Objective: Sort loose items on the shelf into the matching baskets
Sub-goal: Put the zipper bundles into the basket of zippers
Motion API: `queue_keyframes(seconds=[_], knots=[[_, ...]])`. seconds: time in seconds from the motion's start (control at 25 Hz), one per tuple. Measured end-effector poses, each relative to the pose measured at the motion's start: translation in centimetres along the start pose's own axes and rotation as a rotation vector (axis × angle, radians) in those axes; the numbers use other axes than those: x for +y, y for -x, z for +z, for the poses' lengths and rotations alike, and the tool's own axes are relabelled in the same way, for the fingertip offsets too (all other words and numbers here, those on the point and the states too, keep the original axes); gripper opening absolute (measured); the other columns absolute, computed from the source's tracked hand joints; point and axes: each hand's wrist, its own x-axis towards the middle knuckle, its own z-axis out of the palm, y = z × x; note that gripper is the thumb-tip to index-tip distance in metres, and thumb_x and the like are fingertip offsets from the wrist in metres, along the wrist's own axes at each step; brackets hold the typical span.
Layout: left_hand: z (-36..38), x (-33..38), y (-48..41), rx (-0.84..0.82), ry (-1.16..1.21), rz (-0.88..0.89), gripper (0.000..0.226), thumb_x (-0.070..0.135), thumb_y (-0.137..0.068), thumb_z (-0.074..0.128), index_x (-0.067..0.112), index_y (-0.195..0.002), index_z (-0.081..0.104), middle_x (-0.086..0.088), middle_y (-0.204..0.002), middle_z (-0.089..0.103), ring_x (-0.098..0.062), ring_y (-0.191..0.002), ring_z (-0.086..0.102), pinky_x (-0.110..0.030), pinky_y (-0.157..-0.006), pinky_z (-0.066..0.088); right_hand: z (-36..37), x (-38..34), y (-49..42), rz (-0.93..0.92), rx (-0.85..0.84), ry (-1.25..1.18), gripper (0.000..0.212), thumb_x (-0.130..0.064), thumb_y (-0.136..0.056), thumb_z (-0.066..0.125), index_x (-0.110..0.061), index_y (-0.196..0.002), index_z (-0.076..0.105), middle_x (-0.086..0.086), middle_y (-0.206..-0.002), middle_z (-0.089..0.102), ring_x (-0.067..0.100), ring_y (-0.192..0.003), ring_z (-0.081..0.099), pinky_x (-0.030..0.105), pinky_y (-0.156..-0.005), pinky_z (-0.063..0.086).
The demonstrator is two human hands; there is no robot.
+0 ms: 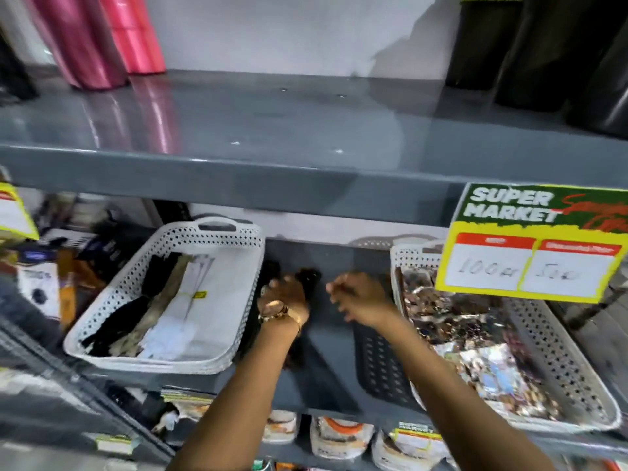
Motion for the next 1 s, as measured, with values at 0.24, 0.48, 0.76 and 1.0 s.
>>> queue_keyframes(seconds=[0.24,0.48,0.76,1.0], knots=[[0.9,-2.2,3.7,0.191,-0.037,0.144,0.028,0.029,-0.061,0.08,0.015,-0.084,0.072,-0.007,-0.081,0.07,-0.022,-0.067,0.071,-0.029,-0.052,0.057,8.0,-2.6,-2.2,0.269,-0.086,0.1,0.051,-0.055,-0.087,0.05,-0.006,-0.088,0.064,0.018,-0.086,0.07,0.032,-0.078,0.071,0.039,-0.074,0.061],[0.6,-2.1,1.5,-0.005,0.536,0.41,0.056,0.024,-0.084,0.06,0.014,-0.135,0.038,-0.009,-0.124,0.063,-0.031,-0.114,0.06,-0.036,-0.093,0.05,6.9,-1.0,-2.5,0.394,0.071,-0.457,0.033,-0.039,-0.082,0.066,-0.008,-0.071,0.064,-0.001,-0.037,0.058,0.011,-0.032,0.054,0.016,-0.032,0.039],[2.1,-2.5,0.6,-0.074,0.105,0.187,0.054,0.029,-0.095,0.047,-0.004,-0.135,0.032,-0.021,-0.136,0.048,-0.035,-0.124,0.051,-0.041,-0.099,0.045,6.3,2.6,-2.3,0.388,0.197,0.077,0.04,-0.05,-0.073,0.07,-0.012,-0.087,0.065,0.007,-0.088,0.068,0.024,-0.087,0.065,0.028,-0.067,0.046],[2.4,-0.9,-1.2,-0.164,0.413,0.091,0.06,0.016,-0.084,0.053,0.004,-0.136,0.026,-0.021,-0.131,0.055,-0.04,-0.122,0.051,-0.044,-0.099,0.045,5.4,2.6,-0.4,0.433,0.257,-0.633,0.038,-0.035,-0.08,0.072,0.003,-0.084,0.074,0.021,-0.083,0.077,0.027,-0.074,0.073,0.033,-0.074,0.056]])
